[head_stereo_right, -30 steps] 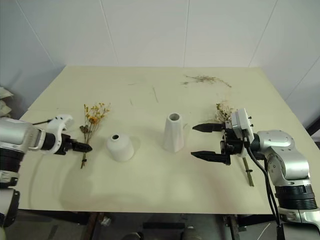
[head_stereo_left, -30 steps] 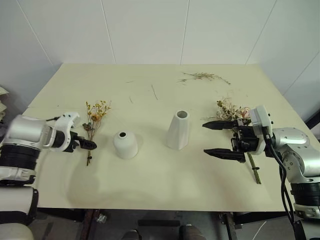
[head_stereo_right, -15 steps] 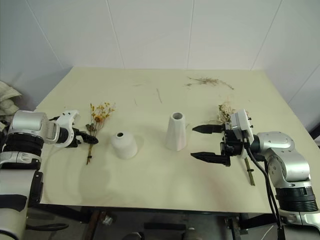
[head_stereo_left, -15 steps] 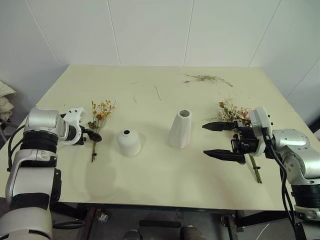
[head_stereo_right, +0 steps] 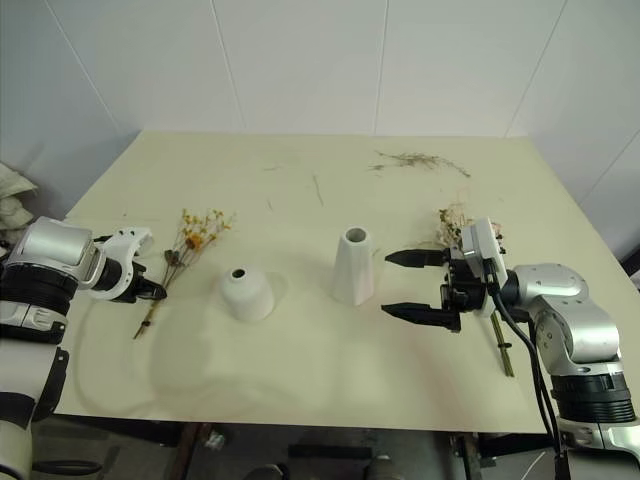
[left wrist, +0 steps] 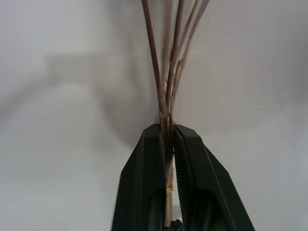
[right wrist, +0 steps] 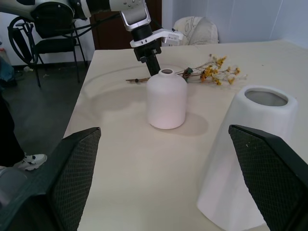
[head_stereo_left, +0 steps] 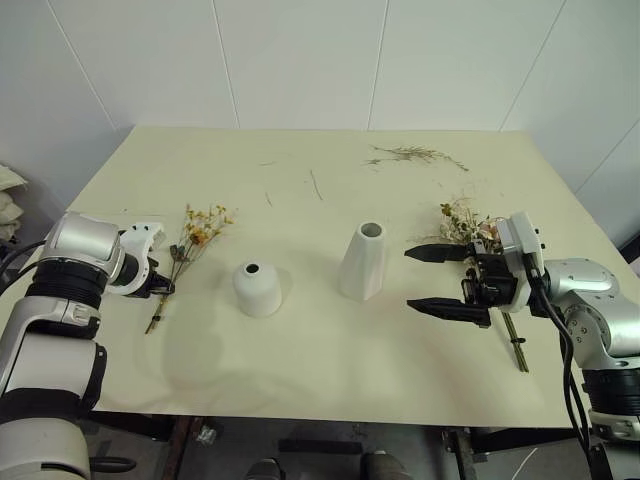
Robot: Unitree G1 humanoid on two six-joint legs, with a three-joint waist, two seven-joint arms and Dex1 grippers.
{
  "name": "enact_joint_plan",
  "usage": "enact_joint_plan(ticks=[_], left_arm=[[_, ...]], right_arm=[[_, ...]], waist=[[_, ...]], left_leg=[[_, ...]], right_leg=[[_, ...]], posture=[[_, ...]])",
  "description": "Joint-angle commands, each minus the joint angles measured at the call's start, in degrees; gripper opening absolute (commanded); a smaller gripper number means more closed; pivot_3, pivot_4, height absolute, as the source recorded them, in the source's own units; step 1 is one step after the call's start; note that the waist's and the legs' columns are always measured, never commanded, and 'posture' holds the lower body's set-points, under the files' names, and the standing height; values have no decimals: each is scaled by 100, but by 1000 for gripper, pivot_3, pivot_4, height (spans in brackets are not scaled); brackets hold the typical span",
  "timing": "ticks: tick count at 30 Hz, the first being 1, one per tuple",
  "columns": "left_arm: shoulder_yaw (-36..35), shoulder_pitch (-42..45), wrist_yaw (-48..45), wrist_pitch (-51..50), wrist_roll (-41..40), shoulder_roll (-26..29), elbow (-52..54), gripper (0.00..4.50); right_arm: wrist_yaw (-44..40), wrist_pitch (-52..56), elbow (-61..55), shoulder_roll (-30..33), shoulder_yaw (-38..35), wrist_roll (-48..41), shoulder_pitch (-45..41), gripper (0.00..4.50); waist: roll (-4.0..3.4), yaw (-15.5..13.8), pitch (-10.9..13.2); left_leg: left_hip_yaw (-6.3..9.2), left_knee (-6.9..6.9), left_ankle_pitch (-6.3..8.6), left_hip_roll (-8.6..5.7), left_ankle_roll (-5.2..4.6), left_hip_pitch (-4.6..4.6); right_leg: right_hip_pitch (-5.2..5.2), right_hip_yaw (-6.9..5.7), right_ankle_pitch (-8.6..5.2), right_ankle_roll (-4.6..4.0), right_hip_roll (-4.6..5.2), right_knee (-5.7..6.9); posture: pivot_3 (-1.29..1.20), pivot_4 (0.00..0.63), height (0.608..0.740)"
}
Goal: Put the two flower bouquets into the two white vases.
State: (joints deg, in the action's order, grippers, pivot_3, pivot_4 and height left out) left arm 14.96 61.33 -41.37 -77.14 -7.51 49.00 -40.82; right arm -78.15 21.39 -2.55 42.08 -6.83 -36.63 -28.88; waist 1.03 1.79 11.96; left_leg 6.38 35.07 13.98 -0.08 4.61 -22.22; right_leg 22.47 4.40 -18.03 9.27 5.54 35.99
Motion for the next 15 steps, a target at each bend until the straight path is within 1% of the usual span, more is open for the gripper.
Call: enact_joint_plan(ticks=[1,6,9,11,12,15], left_arm=[[70,-373,-221,-382,-102,-8,-166,488],[-401,-435,-171,-275,-101,269,-208,488],[-343,-622,-308,-257,-96,420,-67,488],[-206,-783,-414,-231,-94,460,130,108],[-179,-818,-426,-242,-94,446,197,31],[-85,-872,-505,-276,-126,397,402,31]], right_arm=[[45,30,-208,48,-187,-172,-2,4500],[23,149,-248,184,-248,-245,-36,4500],[16,129,-188,238,-271,-219,-69,4500],[34,108,-153,241,-260,-211,-103,4500],[27,93,-122,242,-254,-206,-119,4500],[67,92,-157,206,-238,-219,-138,4500]], waist=[[-1,19,0],[-1,75,0],[-1,132,0],[-1,160,0],[-1,160,-1],[-1,144,-1]], left_leg=[[0,0,0,0,0,0],[-1,1,2,1,-3,1],[-1,0,2,1,-4,1],[-1,-1,3,2,-5,2],[-2,-2,4,3,-6,3],[-2,0,4,3,-6,4]], right_leg=[[0,0,0,0,0,0],[1,0,0,0,0,4],[2,0,0,0,0,4],[3,0,0,0,0,4],[3,1,0,0,-1,6],[3,1,0,0,-1,8]], posture=[[0,150,740],[0,150,740],[0,150,740],[0,150,740],[0,150,740],[0,150,740]])
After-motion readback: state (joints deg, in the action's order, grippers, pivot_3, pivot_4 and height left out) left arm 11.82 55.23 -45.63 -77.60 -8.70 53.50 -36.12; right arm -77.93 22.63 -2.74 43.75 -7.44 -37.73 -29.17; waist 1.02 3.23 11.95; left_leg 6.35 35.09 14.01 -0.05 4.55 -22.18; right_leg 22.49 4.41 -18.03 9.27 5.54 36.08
